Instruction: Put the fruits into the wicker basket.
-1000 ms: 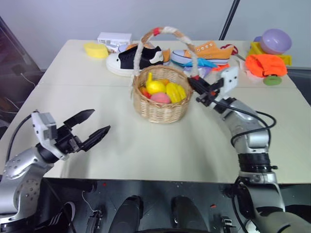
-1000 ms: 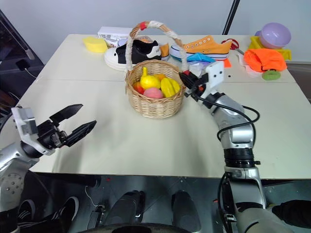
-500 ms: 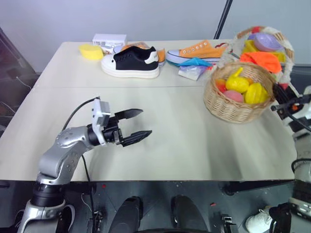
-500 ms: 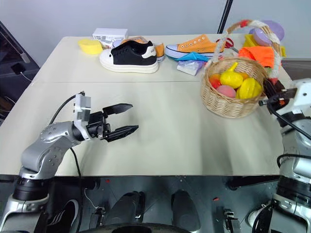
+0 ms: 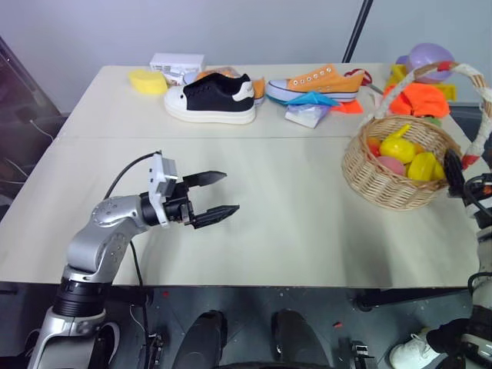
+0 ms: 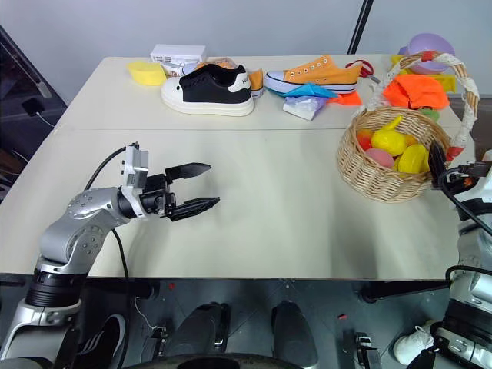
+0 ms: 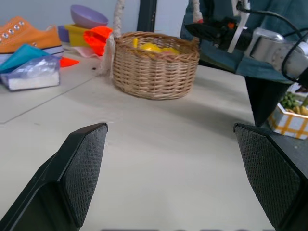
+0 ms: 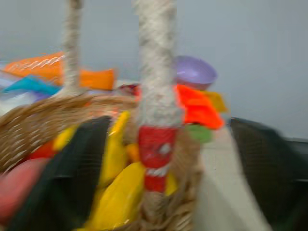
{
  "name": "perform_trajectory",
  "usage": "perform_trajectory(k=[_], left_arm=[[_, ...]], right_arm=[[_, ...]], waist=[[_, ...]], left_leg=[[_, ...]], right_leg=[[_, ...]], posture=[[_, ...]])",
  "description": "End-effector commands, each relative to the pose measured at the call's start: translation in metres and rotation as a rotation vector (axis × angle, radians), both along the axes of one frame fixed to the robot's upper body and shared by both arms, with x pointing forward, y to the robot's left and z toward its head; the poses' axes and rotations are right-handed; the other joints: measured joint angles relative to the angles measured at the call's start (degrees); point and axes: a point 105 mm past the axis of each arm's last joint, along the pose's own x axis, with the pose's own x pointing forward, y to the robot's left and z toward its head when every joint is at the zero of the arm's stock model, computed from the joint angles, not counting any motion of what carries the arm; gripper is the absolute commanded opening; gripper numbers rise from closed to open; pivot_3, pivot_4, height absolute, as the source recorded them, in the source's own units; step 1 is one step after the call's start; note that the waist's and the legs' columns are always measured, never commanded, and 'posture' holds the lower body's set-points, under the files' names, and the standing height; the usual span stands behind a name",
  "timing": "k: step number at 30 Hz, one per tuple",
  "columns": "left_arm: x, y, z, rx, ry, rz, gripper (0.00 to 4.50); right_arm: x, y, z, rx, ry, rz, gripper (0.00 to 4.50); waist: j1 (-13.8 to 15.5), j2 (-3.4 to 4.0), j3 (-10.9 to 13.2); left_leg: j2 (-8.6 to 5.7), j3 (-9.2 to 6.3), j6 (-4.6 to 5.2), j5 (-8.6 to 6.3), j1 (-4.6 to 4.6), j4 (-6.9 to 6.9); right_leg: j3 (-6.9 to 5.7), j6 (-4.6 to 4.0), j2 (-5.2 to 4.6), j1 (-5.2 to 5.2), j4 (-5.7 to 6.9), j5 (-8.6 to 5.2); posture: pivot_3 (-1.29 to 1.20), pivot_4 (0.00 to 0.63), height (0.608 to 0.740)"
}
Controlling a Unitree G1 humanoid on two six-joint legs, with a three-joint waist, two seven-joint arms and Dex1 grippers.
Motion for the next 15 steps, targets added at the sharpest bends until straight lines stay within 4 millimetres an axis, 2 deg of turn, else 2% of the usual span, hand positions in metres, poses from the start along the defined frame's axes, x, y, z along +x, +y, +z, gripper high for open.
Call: perform_trajectory(k=[1, 2, 4, 7, 9, 11, 15], left_arm=[[0.003, 0.011, 0.005, 0.000, -0.056, 0.076, 4.50], [0.006, 0.014, 0.003, 0.003, -0.051, 0.103, 4.50], [0.013, 0.019, -0.002, 0.021, -0.042, 0.174, 4.50], [0.016, 0.029, -0.004, 0.024, -0.057, 0.248, 4.50], [0.023, 0.041, -0.003, 0.018, -0.057, 0.338, 4.50], [0.024, 0.049, -0.004, 0.024, -0.066, 0.393, 4.50], [0.028, 0.076, -0.011, 0.036, -0.066, 0.541, 4.50]], right_arm=[[-0.014, 0.019, 0.019, -0.011, -0.146, -0.132, 4.45], [-0.020, 0.021, 0.018, -0.004, -0.164, -0.189, 4.45], [-0.025, 0.034, 0.016, 0.037, -0.195, -0.191, 4.45], [-0.030, 0.079, 0.020, -0.003, -0.224, -0.068, 4.45], [-0.030, 0.115, 0.022, -0.076, -0.222, 0.099, 4.45], [-0.030, 0.137, 0.017, -0.120, -0.204, 0.209, 4.45], [-0.018, 0.195, -0.013, -0.121, -0.062, 0.593, 4.45]], waist=[[-0.03, 0.01, -0.01], [0.01, 0.04, -0.02], [0.17, 0.06, -0.04], [0.21, 0.08, -0.05], [0.17, 0.08, -0.05], [-0.05, 0.08, -0.05], [-0.15, 0.08, -0.05]], left_leg=[[0.00, 0.00, 0.00, 0.00, 0.00, 0.00], [0.02, -0.02, 0.00, 0.00, 0.00, -0.01], [0.00, -0.04, -0.02, 0.01, -0.02, -0.01], [-0.04, -0.03, -0.02, 0.00, -0.02, 0.00], [-0.03, -0.03, -0.01, 0.00, -0.02, -0.01], [-0.02, -0.03, -0.01, 0.00, 0.00, -0.02], [-0.01, -0.01, 0.00, 0.00, 0.11, -0.03]], right_leg=[[0.00, 0.00, 0.00, -0.01, 0.01, 0.00], [0.01, 0.00, 0.01, -0.02, 0.02, 0.00], [0.02, 0.00, 0.00, -0.05, 0.03, 0.00], [0.03, 0.00, -0.04, -0.05, 0.01, 0.00], [0.03, 0.00, -0.03, -0.05, 0.01, 0.00], [0.03, 0.00, 0.00, -0.06, 0.02, 0.00], [0.03, 0.00, 0.00, 0.04, 0.02, 0.00]], posture=[[0.00, 0.150, 0.740], [0.00, 0.150, 0.740], [0.00, 0.150, 0.740], [0.00, 0.150, 0.740], [0.00, 0.150, 0.740], [0.00, 0.150, 0.740], [0.00, 0.150, 0.740]])
